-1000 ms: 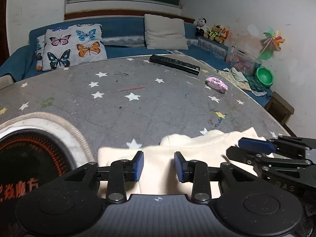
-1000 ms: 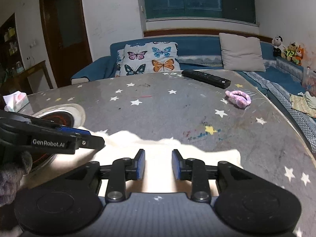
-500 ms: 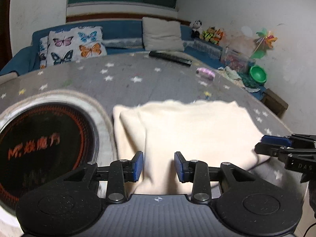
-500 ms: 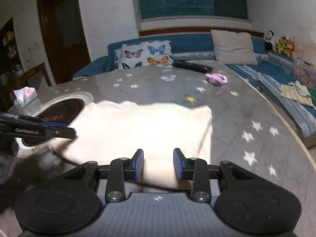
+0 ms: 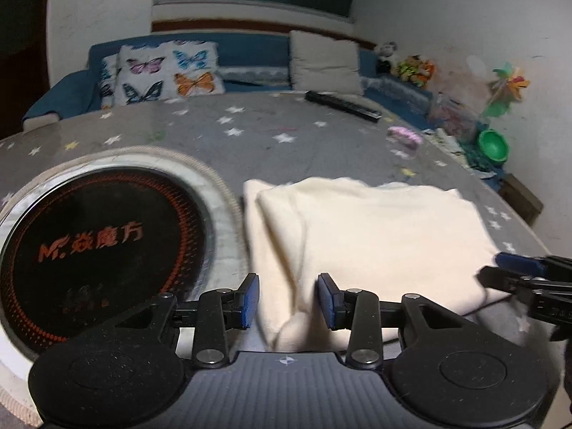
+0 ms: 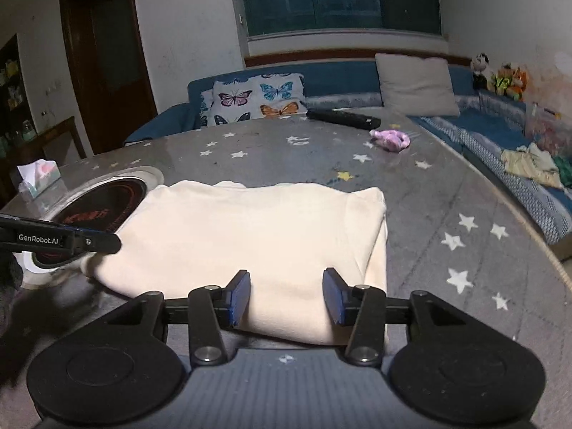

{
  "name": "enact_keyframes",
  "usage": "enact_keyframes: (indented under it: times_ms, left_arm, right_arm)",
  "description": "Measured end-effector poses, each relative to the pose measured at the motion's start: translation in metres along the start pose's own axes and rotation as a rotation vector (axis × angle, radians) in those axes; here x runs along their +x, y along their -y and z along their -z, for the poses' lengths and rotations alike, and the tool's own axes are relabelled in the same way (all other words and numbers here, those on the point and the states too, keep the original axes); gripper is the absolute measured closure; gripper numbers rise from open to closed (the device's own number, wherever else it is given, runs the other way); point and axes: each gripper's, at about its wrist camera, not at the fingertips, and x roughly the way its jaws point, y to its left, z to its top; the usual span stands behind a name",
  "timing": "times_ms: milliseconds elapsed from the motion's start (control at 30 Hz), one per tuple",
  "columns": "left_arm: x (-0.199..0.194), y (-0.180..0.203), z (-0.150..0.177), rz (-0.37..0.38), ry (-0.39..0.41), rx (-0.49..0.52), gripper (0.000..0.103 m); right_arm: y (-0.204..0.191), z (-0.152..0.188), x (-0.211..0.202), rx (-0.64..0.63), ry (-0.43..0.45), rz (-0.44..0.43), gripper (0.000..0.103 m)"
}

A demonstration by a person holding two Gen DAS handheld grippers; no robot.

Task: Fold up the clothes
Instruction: 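Open both grippers and withdraw them from the folded sweatshirt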

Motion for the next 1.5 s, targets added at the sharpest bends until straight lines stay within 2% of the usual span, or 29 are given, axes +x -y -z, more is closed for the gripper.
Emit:
enact_keyframes:
  times_ms: [67,167,433,533,600,667,767,900,967,1167,1300,1500]
  left_arm:
    - [-0.003,-0.003,-0.002,0.018,0.006,-0.026,0.064]
    - [-0.008,0.001,-0.008,0.022,0.039,-0.010,0.063]
    - [0.017,-0.003,-0.016,-0.041,-0.006,-0.010,0.062]
    - [0.008,-0.003,-0.014,-0.043,0.007,-0.007,0.062]
    - [0.001,-0.002,-0.012,-0.038,0.014,-0.002,0.055]
    - [-0.006,0.000,-0.009,-0.039,0.019,0.007,0.045]
    - [-0.015,0.003,-0.004,-0.041,0.030,0.016,0.034]
    - [-0.029,0.006,0.004,-0.036,0.049,0.031,0.020]
    - [-0.036,0.009,0.009,-0.035,0.060,0.047,0.014]
    - [-0.055,0.011,0.025,-0.026,0.095,0.073,0.000]
    - [-0.063,0.011,0.034,-0.023,0.107,0.082,0.000]
    - [-0.072,0.009,0.050,-0.055,0.091,0.088,0.000]
  right_arm:
    - [-0.002,-0.002,-0.003,-0.005,0.007,-0.006,0.055]
    - [-0.005,-0.006,-0.006,-0.013,0.017,-0.015,0.054]
    - [-0.008,-0.006,0.004,-0.014,-0.002,-0.015,0.053]
    - [-0.011,-0.008,-0.001,-0.023,0.010,-0.016,0.050]
    - [-0.016,-0.009,-0.004,-0.031,0.015,-0.025,0.046]
    - [-0.021,-0.008,-0.008,-0.037,0.021,-0.028,0.034]
    - [-0.029,-0.005,-0.013,-0.043,0.030,-0.023,0.023]
    - [-0.037,0.001,-0.018,-0.031,0.037,-0.023,0.019]
    - [-0.041,0.005,-0.021,-0.025,0.042,-0.016,0.012]
    - [-0.054,0.013,-0.033,-0.032,0.071,0.019,0.000]
    - [-0.059,0.018,-0.039,-0.027,0.076,0.040,0.000]
    - [-0.065,0.028,-0.045,-0.014,0.065,0.060,0.000]
